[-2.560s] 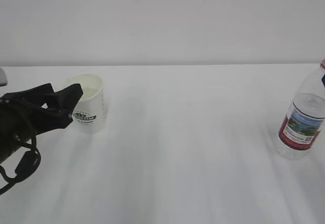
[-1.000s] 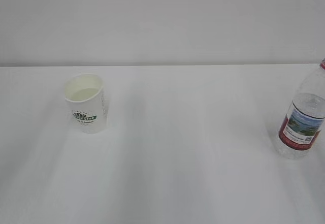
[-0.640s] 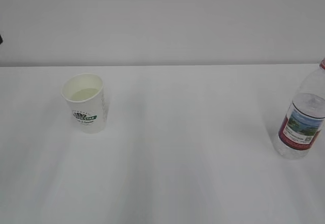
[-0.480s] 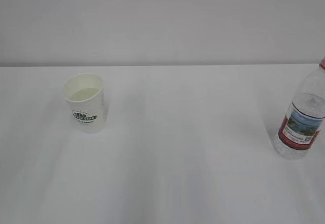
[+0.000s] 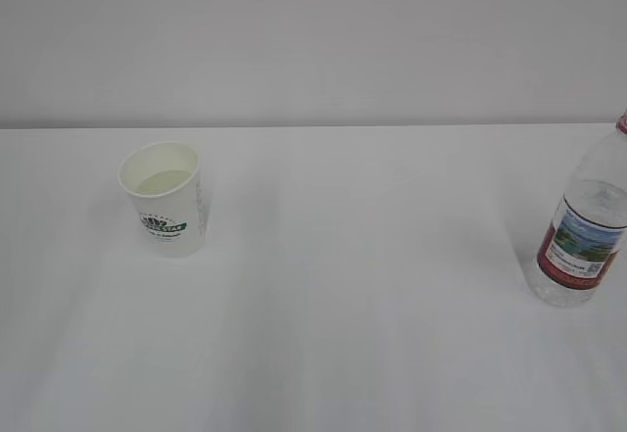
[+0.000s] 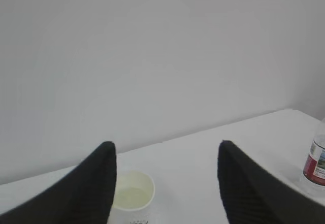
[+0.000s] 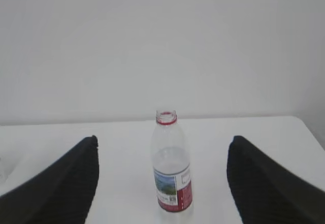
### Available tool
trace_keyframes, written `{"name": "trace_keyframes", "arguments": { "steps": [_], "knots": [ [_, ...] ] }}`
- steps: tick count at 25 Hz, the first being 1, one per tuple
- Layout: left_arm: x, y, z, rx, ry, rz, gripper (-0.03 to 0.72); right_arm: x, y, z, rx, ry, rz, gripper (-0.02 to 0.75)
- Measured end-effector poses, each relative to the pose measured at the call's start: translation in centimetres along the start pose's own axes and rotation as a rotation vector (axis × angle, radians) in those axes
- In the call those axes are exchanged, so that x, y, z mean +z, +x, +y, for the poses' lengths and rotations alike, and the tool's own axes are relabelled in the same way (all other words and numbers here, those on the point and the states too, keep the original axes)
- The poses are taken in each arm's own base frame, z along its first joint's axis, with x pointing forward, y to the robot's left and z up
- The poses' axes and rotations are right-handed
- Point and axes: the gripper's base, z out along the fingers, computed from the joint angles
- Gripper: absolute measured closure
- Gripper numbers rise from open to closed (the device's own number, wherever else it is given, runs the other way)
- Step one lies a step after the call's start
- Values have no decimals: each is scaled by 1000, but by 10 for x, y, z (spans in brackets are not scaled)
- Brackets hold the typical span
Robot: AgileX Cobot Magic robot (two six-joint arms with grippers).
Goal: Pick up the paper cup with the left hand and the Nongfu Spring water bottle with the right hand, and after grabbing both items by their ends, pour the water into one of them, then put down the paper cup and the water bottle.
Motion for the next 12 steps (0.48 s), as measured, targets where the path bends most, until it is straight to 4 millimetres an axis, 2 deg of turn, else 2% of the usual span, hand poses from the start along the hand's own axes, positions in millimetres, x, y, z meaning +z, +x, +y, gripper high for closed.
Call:
{"name": "trace_keyframes", "arguments": {
  "steps": [12],
  "knots": [
    [-57, 23, 6, -41, -53, 168, 234, -9, 31, -5, -28, 49, 372, 148]
  ]
}}
